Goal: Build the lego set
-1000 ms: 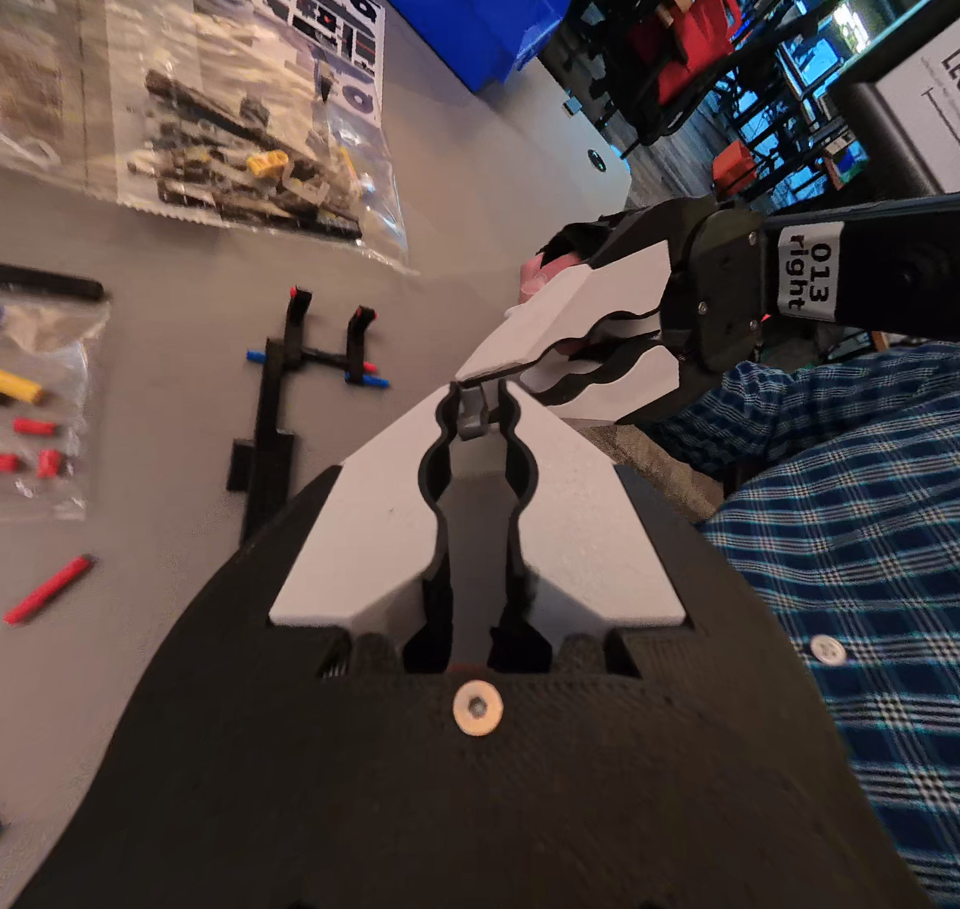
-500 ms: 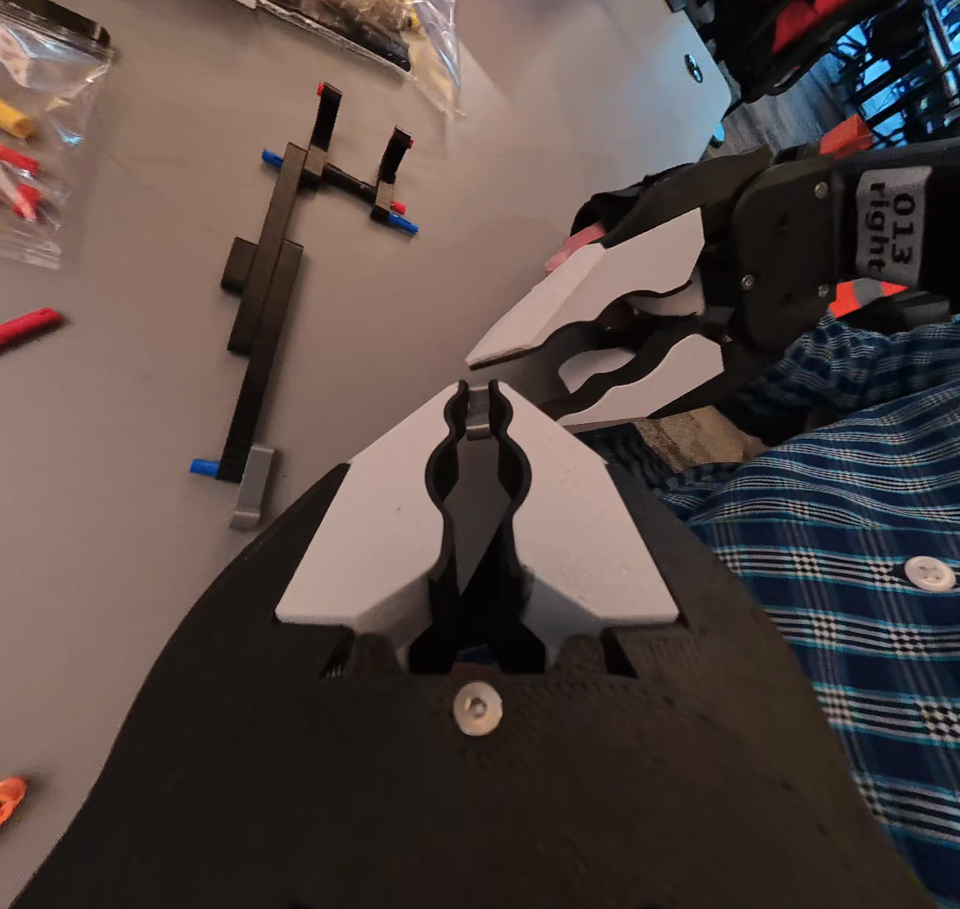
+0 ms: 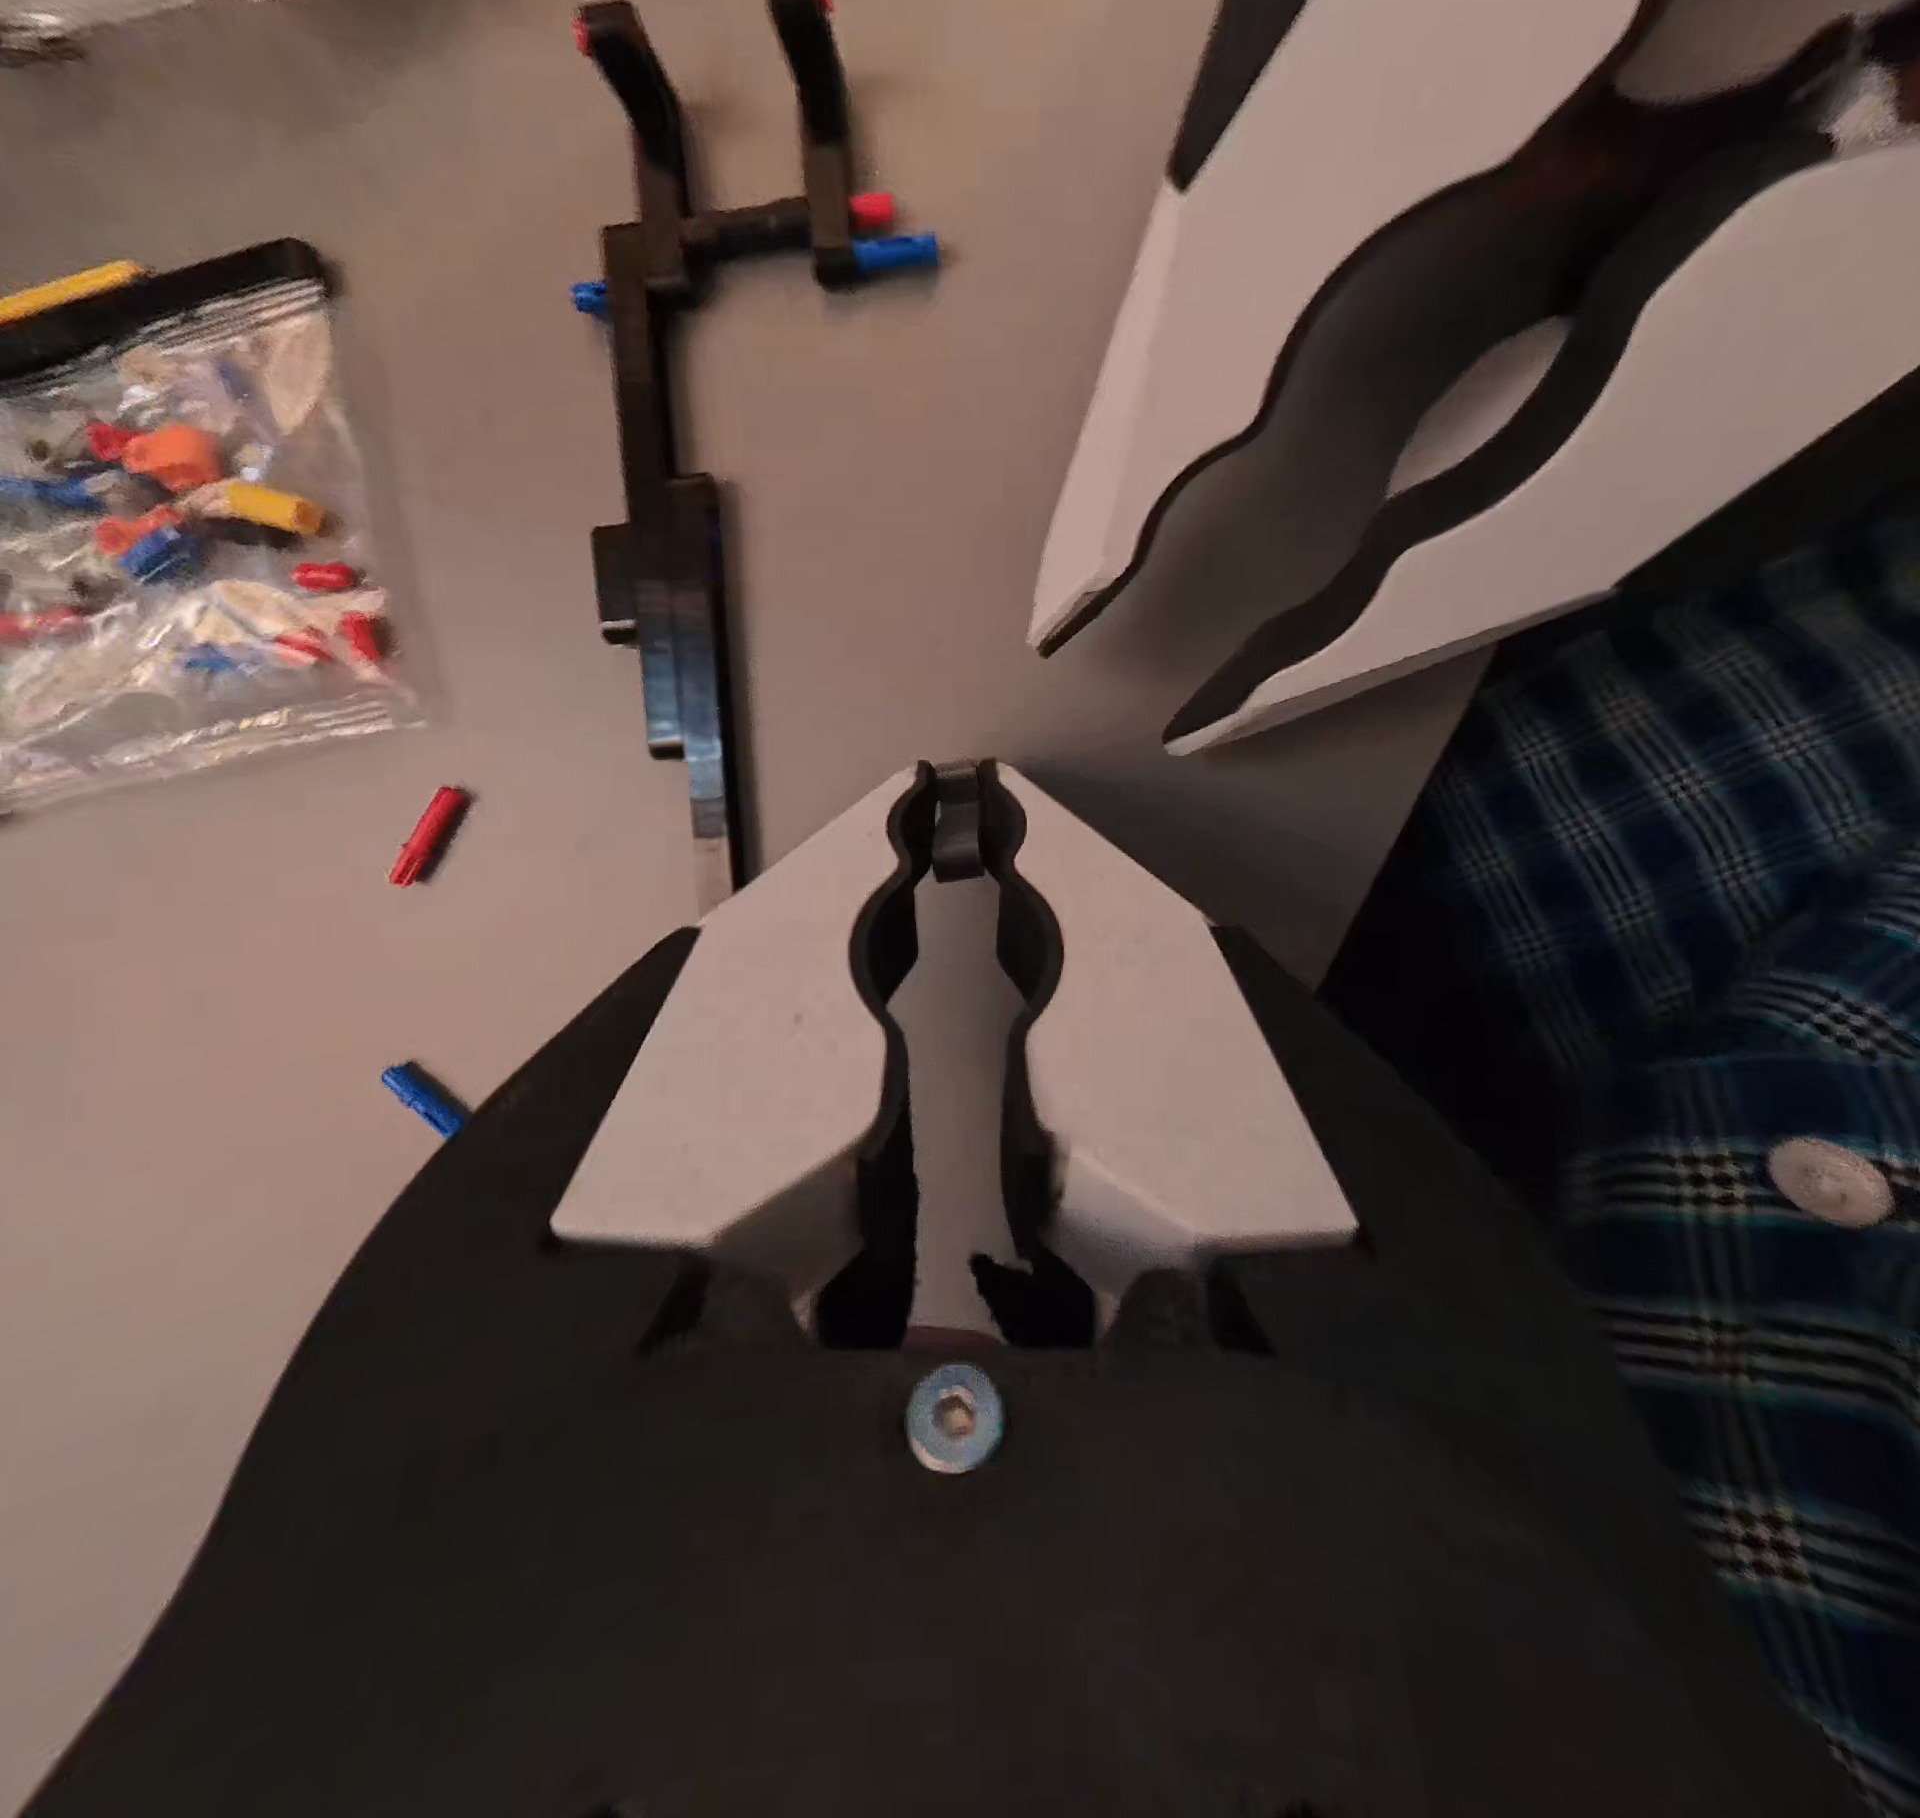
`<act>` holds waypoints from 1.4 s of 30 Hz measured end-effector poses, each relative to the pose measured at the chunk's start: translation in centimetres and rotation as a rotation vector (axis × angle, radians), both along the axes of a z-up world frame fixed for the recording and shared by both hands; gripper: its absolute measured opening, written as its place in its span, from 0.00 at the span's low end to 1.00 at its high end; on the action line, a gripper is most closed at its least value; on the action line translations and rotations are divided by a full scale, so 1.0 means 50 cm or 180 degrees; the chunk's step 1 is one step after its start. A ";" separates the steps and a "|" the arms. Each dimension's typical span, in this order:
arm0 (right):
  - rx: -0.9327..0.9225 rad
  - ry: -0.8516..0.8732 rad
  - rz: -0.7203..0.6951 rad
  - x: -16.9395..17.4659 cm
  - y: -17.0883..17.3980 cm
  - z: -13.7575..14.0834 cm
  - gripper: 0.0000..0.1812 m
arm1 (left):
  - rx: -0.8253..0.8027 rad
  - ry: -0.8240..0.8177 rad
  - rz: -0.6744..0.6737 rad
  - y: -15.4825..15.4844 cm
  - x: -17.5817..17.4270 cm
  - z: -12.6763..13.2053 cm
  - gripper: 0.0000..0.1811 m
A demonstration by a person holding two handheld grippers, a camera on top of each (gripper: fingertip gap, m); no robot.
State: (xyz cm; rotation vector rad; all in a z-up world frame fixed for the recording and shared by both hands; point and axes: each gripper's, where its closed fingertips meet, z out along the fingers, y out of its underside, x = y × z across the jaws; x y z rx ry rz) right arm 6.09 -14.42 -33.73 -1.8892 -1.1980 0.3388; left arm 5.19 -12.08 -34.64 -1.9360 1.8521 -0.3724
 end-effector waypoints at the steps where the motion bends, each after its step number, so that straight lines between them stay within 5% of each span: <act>1: -0.0013 -0.0001 0.0004 0.000 0.000 -0.001 0.13 | 0.0013 0.0118 -0.0071 -0.004 0.001 -0.006 0.03; 16: -0.0142 -0.0020 -0.0122 0.024 0.015 -0.007 0.14 | 0.0188 0.0113 -0.0174 0.024 0.049 -0.015 0.05; 26: -0.0243 -0.0018 -0.0221 0.032 0.027 -0.011 0.17 | 0.0261 -0.0110 -0.0078 0.036 0.049 -0.009 0.19; 42: -0.0368 -0.0005 -0.0400 0.044 0.046 -0.016 0.11 | 0.0394 -0.0925 0.0130 0.066 0.051 0.073 0.16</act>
